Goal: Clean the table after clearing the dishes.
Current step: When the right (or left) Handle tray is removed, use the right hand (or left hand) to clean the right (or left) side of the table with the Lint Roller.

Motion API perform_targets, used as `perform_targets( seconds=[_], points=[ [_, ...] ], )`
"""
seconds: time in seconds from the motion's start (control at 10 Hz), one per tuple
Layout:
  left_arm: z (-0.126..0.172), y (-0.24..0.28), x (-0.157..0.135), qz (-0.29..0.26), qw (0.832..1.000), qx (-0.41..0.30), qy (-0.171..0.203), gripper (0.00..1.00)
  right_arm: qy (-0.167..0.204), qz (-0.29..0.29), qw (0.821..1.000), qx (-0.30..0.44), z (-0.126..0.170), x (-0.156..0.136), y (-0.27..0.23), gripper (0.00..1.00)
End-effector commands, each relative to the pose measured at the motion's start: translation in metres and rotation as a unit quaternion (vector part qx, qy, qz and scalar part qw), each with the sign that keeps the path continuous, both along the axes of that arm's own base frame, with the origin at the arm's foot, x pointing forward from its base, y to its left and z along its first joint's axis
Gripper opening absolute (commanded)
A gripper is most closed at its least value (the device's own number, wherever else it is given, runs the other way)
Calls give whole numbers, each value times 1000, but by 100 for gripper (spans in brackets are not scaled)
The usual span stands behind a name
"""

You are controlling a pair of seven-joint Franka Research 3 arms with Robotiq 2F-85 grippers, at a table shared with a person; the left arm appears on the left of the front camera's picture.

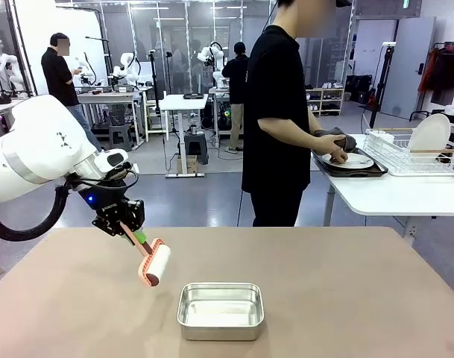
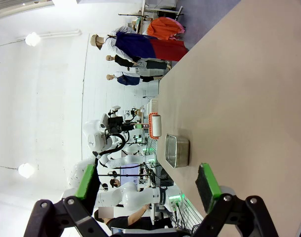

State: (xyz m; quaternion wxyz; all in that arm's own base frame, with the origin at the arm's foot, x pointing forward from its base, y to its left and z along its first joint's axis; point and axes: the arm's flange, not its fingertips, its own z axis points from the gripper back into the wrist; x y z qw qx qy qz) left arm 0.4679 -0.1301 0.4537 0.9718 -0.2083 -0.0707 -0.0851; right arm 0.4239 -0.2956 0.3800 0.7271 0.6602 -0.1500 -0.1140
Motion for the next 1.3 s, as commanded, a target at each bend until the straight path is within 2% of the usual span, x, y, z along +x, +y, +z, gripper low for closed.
perform_targets(
  seconds=[0.0, 0.2, 0.4, 0.5, 1.0, 1.2],
  points=[
    [4, 5, -1, -18, 1000, -2, 8, 21, 2, 2, 1000, -4, 3, -3, 2, 100],
    [-1, 0, -1, -4, 1000, 0, 5, 21, 2, 2, 1000, -4, 3, -3, 2, 100],
    [-14, 17, 25, 52, 997, -45, 28, 21, 2, 2, 1000, -4, 3, -3, 2, 100],
    [-22, 23, 29, 59, 996, -54, 31, 21, 2, 2, 1000, -4, 3, -3, 2, 100],
    [-53, 48, 68, 74, 986, -118, 89, 21, 2, 2, 1000, -4, 3, -3, 2, 100],
    [-69, 57, 76, 55, 987, -133, 75, 21, 2, 2, 1000, -4, 3, -3, 2, 100]
  ],
)
